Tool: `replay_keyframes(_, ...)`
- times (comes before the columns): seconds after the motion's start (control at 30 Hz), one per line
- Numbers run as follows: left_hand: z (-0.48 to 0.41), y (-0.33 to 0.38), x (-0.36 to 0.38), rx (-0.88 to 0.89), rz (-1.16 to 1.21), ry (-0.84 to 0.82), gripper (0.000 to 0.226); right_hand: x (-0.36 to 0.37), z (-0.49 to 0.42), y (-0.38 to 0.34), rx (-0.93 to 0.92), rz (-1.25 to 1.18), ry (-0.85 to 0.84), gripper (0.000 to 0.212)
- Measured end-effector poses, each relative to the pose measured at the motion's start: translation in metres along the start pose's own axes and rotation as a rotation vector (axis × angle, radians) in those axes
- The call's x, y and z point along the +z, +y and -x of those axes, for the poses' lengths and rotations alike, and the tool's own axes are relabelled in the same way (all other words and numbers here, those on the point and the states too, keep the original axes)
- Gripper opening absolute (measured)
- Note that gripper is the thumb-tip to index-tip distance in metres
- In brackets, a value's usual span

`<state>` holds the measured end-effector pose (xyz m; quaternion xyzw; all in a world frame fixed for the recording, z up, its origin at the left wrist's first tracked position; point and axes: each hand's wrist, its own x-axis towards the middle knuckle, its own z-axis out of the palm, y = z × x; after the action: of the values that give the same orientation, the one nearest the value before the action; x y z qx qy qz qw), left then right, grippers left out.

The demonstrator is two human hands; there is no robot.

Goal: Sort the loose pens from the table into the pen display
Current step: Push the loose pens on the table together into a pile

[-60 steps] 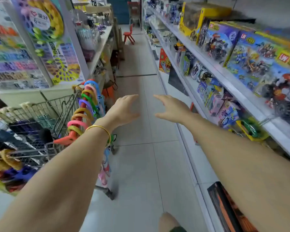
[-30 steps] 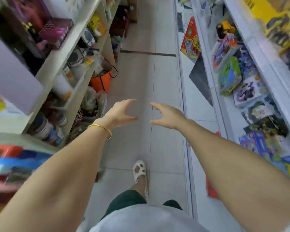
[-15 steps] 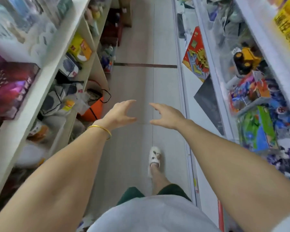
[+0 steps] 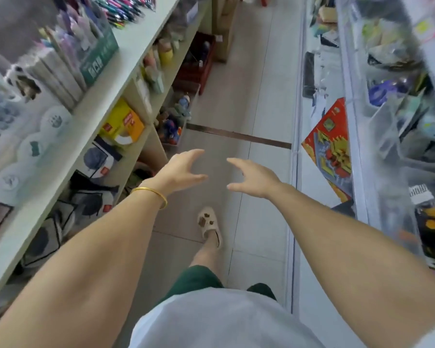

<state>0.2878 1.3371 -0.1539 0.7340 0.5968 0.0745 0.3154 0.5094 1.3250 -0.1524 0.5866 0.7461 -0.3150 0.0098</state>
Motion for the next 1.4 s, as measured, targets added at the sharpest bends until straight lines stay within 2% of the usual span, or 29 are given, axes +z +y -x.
replay_keyframes(0.4,-0.317,-0.002,-0.147,-0.002,0.070,0.026,0.072,-0.197,-0.298,0.026,-0.022,-0.038,0.087,0.069)
replay_keyframes(0.6,-0.438,-0.026,-0.198,-0.111,0.085,0.063,0.071,-0.262,-0.443,0.040,-0.093,-0.020,0.040,0.070)
replay_keyframes(0.8,-0.542,-0.040,-0.263,-0.220,0.156,0.215,0.065,-0.340,-0.587,0.027,-0.272,0.033,-0.010,0.069)
replay_keyframes(0.97,-0.612,-0.056,-0.326,-0.252,0.141,0.410,0.058,-0.394,-0.692,-0.003,-0.392,0.054,-0.032,0.070)
replay_keyframes(1.17,-0.695,-0.106,-0.378,-0.357,0.107,0.470,0.059,-0.421,-0.802,-0.034,-0.517,0.082,-0.077,0.070)
replay_keyframes(1.4,-0.790,-0.158,-0.445,-0.377,0.061,0.508,0.058,-0.465,-0.923,-0.067,-0.525,0.104,-0.109,0.071)
